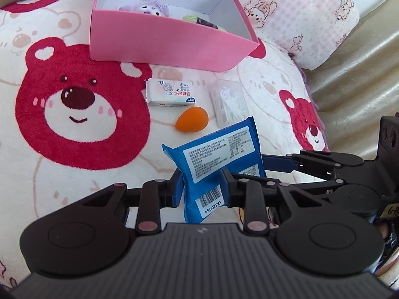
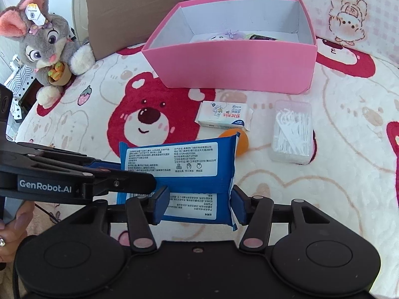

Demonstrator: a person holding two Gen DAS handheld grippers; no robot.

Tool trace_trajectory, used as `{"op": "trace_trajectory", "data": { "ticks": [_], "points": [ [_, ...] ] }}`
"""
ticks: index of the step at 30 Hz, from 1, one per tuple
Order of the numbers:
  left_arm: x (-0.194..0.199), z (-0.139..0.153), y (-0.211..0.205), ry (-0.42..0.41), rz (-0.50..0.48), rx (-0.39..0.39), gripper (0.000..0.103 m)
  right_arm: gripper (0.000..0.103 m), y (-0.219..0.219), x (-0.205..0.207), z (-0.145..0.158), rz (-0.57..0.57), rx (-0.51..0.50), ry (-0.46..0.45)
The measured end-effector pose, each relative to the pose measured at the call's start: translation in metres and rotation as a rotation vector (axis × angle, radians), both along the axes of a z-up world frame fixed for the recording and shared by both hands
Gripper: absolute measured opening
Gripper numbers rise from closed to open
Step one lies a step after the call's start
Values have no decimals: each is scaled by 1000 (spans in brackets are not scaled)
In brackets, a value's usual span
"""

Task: Organize objects
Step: 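Lift the wipes pack with the left tool and carry it over the box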

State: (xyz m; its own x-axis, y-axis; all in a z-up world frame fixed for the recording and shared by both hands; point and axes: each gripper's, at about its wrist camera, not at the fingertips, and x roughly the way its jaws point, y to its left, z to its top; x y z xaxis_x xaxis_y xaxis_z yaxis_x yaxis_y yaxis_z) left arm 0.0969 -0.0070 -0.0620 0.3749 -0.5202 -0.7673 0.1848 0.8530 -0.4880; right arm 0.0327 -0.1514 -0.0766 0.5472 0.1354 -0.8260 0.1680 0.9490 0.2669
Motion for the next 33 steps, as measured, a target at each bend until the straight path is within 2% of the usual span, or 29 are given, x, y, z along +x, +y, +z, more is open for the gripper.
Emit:
{"op": "trace_trajectory", "data": {
  "ticks": [4, 20, 28, 33],
  "points": [
    [-7, 12, 5, -10, -9, -5, 28, 63, 9, -7, 13, 7, -4, -13],
    [-25, 75, 21, -81, -25, 32, 29, 66, 35, -13, 69, 41, -60, -73],
    [-16, 108, 29, -143, -22, 36, 31, 69, 40, -3, 95, 49, -93, -135],
    [3, 127, 25, -209, -28, 84, 31, 72, 39, 14, 109, 37, -132, -176]
  ]
}}
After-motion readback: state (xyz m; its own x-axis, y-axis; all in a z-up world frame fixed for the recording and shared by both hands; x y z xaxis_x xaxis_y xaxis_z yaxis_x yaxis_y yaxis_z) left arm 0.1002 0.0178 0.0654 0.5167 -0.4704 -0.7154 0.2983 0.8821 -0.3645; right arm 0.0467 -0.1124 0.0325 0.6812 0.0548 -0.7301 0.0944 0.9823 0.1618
